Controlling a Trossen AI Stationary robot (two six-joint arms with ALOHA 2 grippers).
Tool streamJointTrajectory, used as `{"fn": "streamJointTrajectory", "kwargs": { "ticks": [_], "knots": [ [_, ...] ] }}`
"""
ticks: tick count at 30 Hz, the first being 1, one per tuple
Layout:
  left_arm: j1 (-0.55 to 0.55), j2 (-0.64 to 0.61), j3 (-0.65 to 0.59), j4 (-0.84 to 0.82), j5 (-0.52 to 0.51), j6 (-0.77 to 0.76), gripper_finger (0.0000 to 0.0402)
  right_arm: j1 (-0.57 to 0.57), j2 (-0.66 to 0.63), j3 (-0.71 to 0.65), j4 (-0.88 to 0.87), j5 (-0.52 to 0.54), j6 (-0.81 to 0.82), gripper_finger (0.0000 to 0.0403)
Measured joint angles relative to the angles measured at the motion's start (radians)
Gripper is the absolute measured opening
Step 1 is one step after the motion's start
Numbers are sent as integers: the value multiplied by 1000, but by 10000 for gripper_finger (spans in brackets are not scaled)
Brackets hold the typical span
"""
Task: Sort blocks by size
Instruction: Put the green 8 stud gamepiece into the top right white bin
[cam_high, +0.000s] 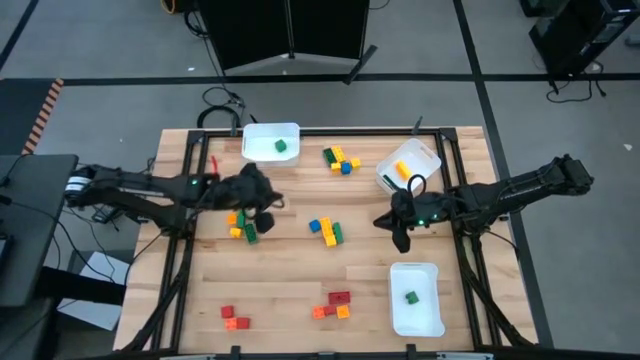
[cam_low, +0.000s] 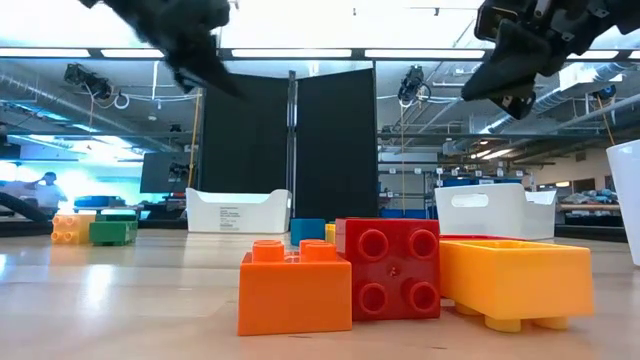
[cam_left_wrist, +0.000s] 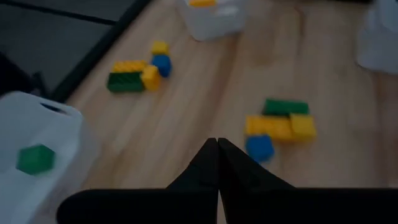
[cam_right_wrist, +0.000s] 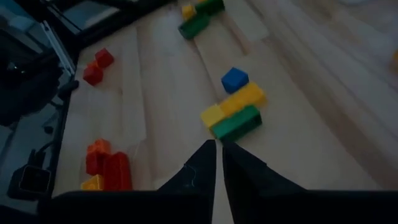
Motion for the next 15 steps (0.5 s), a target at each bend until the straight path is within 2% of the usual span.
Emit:
{"fn": "streamJointTrajectory", "kwargs": {
  "ticks": [5,10,15],
  "knots": [
    [-36,-55,-80,17,20,6,5,-8,0,0,14,0,-13,23],
    [-35,-38,-99,43,20,-22,5,-8,0,0,13,0,-53,7],
    [-25,-21,-100,49,-26,-20,5,-8,0,2,9,-1,-34,13]
  ]
}}
